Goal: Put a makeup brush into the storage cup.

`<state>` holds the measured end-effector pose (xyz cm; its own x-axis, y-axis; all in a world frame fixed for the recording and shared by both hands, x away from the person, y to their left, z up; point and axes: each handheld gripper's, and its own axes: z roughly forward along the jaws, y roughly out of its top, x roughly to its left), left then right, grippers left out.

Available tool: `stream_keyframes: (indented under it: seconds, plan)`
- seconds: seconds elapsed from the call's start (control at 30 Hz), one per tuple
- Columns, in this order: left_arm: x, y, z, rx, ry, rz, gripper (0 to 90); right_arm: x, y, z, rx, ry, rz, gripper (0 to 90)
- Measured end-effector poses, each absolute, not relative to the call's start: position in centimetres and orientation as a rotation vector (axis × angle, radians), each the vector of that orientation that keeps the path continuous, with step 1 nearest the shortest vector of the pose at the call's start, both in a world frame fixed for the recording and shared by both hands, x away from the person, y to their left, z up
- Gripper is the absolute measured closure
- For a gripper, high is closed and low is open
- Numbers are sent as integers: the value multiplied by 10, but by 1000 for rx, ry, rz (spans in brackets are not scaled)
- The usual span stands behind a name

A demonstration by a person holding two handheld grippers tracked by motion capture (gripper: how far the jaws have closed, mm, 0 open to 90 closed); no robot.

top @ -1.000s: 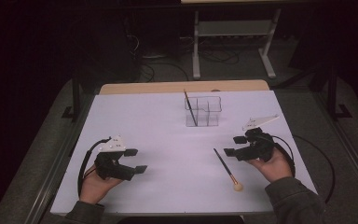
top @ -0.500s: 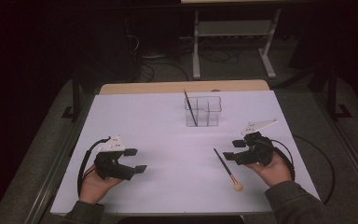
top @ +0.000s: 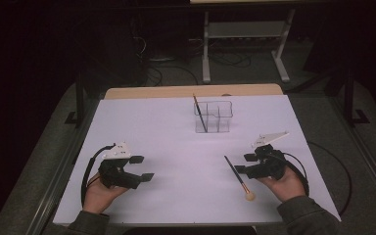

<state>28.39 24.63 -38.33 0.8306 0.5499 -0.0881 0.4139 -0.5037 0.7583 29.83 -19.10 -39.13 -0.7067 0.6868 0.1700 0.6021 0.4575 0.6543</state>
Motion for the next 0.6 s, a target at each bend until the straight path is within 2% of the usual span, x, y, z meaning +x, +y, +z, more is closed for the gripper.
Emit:
stream_keyframes:
  seconds: [0.6]
  plan:
    - [284,247,-383,2168,702,209,264,293,-187,-404,1157,2601,1031,440]
